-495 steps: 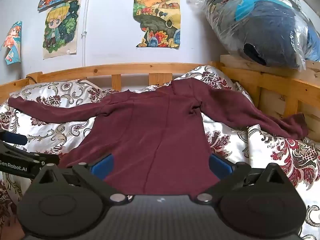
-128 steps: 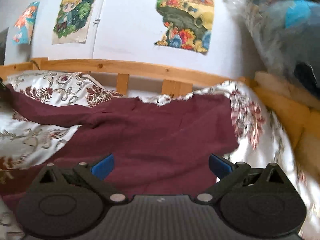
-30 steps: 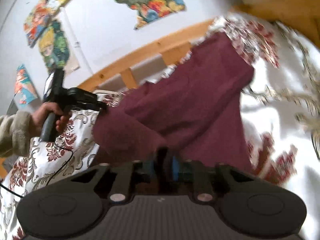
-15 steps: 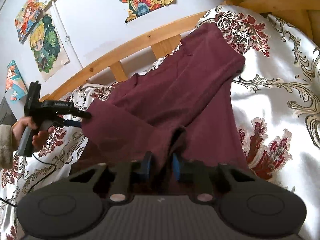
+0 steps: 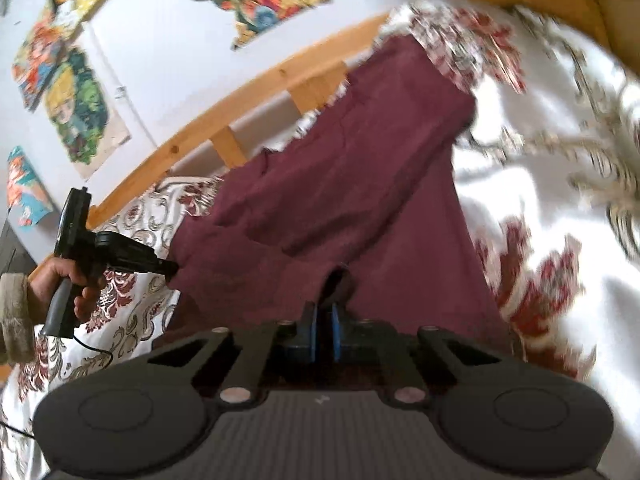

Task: Fold small clothes

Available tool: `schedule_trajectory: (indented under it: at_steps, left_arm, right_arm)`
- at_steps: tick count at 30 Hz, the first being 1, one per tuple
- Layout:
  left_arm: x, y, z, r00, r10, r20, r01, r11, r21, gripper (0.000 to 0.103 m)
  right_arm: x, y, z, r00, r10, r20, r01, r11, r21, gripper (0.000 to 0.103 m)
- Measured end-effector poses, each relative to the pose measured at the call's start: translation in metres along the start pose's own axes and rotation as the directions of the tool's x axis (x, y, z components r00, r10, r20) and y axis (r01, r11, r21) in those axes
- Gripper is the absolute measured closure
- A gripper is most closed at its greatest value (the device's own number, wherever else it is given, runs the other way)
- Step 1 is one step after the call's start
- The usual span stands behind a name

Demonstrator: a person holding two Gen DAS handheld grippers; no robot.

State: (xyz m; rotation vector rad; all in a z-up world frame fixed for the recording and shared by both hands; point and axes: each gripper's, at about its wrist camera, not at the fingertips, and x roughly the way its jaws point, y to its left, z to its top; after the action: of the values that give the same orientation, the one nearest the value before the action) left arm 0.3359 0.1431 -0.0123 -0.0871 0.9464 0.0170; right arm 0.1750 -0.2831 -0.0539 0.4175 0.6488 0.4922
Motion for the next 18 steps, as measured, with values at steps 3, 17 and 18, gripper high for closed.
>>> schedule_trajectory:
  at_steps: [3,17,18]
  left_arm:
    - [0.001,0.007,0.0,1.0,0.007,-0.007,-0.007,0.999,-0.041,0.076]
    - [-0.083,0.0,-0.067,0.99,-0.007,0.138,-0.003,0.997,0.071,0.012]
    - [-0.091,-0.002,-0.074,0.989,-0.015,0.149,0.002,0.996,0.089,0.011]
  right_arm:
    - [0.001,-0.004,-0.001,1.0,-0.018,-0.011,0.019,1.0,0.02,0.093]
    - [-0.03,0.013,0.007,0.995,-0.099,0.025,0.101,0.99,-0.096,0.034]
    - [-0.033,0.014,0.008,0.994,-0.106,0.025,0.108,0.989,-0.101,0.032]
